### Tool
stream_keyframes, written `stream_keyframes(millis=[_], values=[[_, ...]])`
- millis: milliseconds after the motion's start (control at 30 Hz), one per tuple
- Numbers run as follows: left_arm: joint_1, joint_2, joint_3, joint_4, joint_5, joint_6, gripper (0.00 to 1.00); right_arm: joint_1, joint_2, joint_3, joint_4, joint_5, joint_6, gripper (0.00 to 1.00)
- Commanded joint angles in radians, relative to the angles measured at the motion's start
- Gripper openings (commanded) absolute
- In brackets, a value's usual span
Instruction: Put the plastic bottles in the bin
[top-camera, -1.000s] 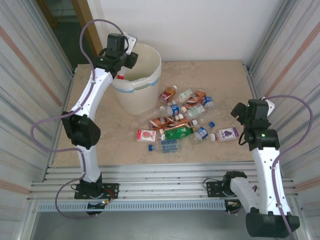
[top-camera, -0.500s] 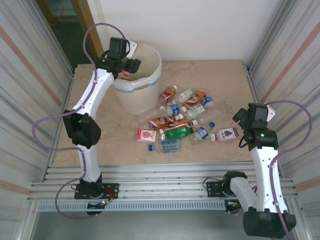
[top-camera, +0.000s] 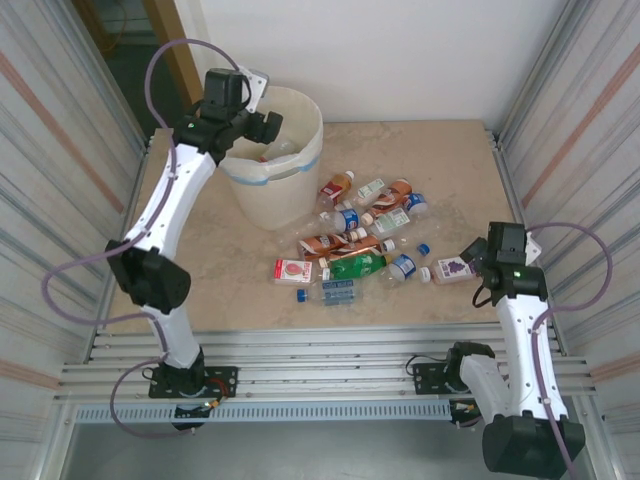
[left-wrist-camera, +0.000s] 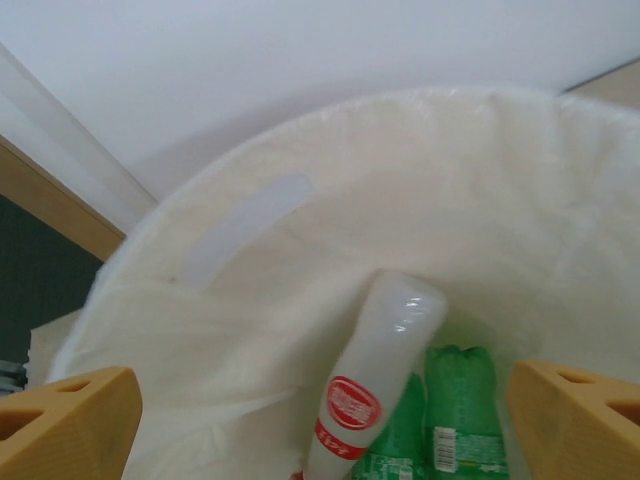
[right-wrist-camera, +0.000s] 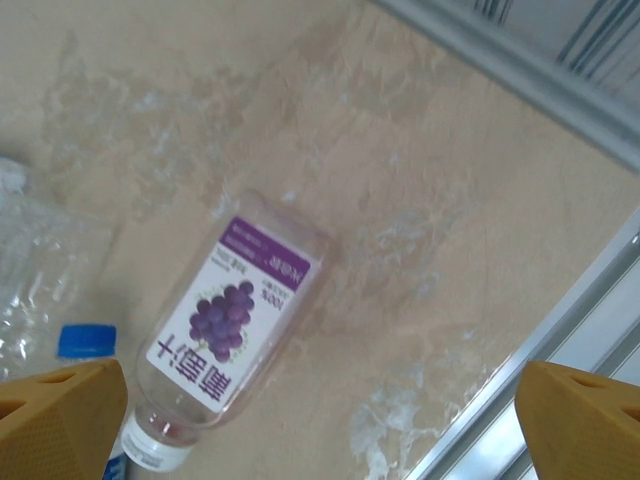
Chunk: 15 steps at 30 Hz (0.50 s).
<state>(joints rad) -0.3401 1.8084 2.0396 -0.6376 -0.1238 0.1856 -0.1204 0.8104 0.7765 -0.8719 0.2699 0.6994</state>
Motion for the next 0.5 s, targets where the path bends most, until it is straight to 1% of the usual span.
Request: stream_keyframes(millis=[0,133,233,367,467], values=[[-0.03,-0.123,-0.062,0.06,0.012,-0.052,0.97,-0.01,0.008,-0.041,0.021,-0.085,0.066,0.98],[-0.048,-0.248,-0.194,0.11,0.036,-0.133,0.99,-0.01,0.059,-0.08,0.094,-0.183,0.104,0.98],[-0.078,-0.354,-0.344,0.18,0.056,-0.184,0.99,-0.011,0.115,-0.085,0.135,-0.227,0.124,0.98],[-0.13,-0.483,-0.548,0.272,0.03,-0.246,0.99,-0.009,0.172,-0.086,0.181,-0.259,0.147,0.98],[-0.169,-0.555,-0.67,0.314,0.007,-0.296,0.99,-0.006,0.207,-0.098,0.213,-0.266,0.168,0.98]])
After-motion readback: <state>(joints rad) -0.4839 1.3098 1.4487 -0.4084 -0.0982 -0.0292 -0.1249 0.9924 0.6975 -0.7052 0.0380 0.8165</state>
